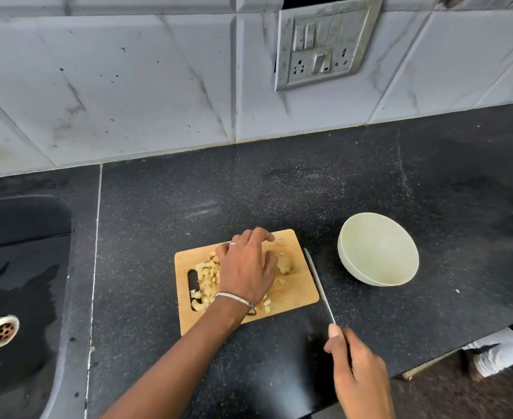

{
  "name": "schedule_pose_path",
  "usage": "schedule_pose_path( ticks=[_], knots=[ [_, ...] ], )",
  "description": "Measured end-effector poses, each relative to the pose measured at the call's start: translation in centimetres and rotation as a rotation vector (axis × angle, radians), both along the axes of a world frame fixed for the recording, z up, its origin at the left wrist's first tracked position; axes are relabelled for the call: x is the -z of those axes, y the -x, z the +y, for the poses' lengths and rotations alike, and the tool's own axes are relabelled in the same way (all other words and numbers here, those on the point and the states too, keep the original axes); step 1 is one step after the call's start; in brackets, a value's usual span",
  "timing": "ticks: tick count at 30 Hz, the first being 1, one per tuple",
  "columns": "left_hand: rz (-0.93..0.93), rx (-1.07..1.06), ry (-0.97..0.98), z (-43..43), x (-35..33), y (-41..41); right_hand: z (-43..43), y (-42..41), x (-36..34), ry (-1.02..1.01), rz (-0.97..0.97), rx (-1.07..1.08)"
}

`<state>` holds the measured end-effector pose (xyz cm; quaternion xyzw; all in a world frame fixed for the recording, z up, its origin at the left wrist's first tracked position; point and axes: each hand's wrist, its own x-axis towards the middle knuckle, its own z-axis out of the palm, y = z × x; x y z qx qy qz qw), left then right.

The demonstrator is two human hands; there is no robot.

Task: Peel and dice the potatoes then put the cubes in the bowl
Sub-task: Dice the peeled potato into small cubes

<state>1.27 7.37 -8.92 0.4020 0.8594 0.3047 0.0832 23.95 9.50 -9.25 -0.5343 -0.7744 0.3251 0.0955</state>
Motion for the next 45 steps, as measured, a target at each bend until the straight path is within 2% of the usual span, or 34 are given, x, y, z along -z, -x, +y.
schedule_pose_path(
  ticks=[5,12,19,27,38,45],
  knots=[
    [0.099,0.077,0.159,1.1,1.5,-0.7,0.3,-0.8,0.7,0.007,0.071,0.141],
    [0.136,0.060,0.129,1.1,2.2,-0.7,0.3,0.2,0.5,0.019,0.128,0.074],
    [0.053,0.007,0.096,0.5,2.4,-0.4,0.2,0.5,0.5,0.046,0.144,0.054],
    [0.058,-0.033,0.174,-0.9,2.3,0.4,0.3,1.7,0.2,0.082,0.090,-0.103],
    [0.125,-0.003,0.283,-1.2,1.7,0.9,0.2,3.6,0.4,0.077,0.003,-0.172],
    [0.024,0.000,0.246,-0.6,2.1,1.6,0.4,4.0,1.8,0.028,-0.133,-0.211]
  ],
)
